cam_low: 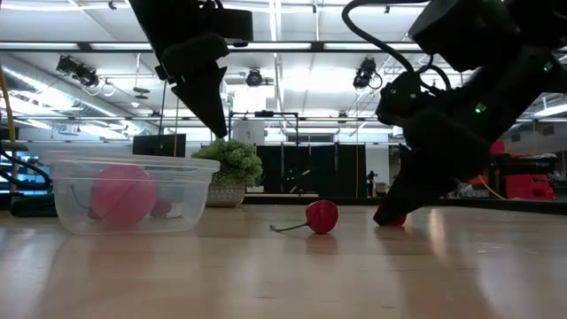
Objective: Pick and placing Produce into tupperware
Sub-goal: Put the red raspberry into the transparent bin
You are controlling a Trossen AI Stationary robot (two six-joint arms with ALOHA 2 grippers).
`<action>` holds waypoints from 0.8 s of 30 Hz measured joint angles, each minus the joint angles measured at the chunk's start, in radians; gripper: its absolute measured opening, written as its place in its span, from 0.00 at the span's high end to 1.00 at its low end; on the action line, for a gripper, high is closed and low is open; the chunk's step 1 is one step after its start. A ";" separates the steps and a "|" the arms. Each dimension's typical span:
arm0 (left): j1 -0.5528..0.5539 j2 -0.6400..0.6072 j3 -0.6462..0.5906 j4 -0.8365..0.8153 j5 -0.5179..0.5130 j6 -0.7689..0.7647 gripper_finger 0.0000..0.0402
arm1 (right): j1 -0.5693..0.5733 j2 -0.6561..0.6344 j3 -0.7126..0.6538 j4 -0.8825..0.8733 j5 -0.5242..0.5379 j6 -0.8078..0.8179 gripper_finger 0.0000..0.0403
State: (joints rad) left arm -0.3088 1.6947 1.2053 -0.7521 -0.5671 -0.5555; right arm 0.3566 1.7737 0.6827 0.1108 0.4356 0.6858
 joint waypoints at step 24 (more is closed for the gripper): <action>0.009 -0.155 0.000 -0.125 -0.016 0.010 0.72 | -0.014 -0.131 -0.005 -0.024 -0.136 -0.029 0.82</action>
State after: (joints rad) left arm -0.2998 1.5399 1.2057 -0.8773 -0.5831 -0.5456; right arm 0.3428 1.6428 0.6777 0.0868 0.2997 0.6570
